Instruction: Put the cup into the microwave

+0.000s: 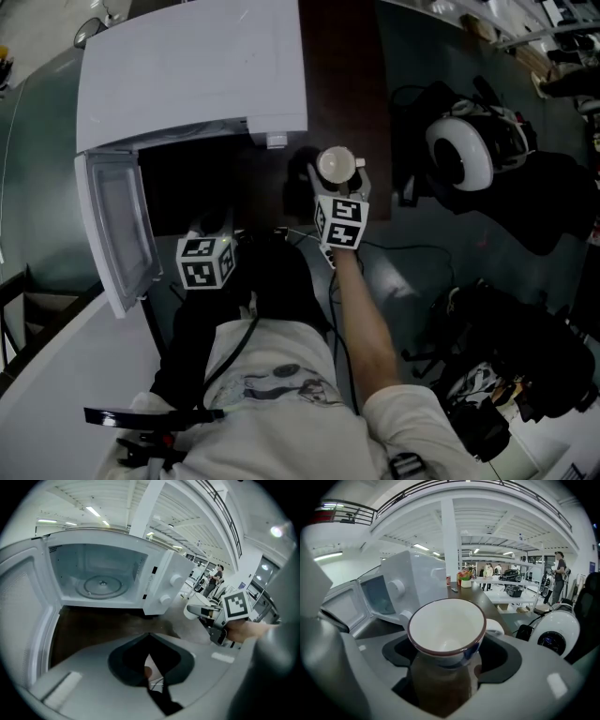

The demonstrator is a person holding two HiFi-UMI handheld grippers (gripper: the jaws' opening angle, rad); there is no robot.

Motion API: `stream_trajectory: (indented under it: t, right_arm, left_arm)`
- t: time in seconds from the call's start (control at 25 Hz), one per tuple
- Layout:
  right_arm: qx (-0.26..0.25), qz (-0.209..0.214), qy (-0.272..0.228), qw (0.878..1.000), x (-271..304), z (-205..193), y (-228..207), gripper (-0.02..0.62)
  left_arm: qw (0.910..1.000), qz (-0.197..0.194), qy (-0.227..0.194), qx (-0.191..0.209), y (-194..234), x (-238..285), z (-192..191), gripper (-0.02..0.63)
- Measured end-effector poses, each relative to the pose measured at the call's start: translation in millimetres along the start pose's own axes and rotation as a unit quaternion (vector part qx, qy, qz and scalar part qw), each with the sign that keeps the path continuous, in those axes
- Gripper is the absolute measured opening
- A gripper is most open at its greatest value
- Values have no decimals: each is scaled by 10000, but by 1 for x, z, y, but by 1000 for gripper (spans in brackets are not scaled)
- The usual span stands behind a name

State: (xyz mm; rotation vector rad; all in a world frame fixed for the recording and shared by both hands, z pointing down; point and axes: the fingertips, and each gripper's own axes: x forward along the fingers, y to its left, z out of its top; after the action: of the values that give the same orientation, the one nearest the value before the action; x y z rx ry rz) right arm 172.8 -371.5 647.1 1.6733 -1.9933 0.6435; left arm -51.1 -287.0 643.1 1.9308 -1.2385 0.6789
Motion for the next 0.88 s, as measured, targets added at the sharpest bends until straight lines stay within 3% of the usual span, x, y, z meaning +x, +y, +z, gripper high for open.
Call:
stream_trajectory:
  t: [0.44, 0.88]
  right_arm:
    - [-308, 590, 147, 9977, -29, -13, 81, 396]
    - [-823, 1417, 205, 9863, -14, -8, 178, 396]
  left_arm:
    - [9992, 173, -116, -355, 23, -11, -5, -3]
    - [9961, 467, -2, -753, 63, -25, -27, -3]
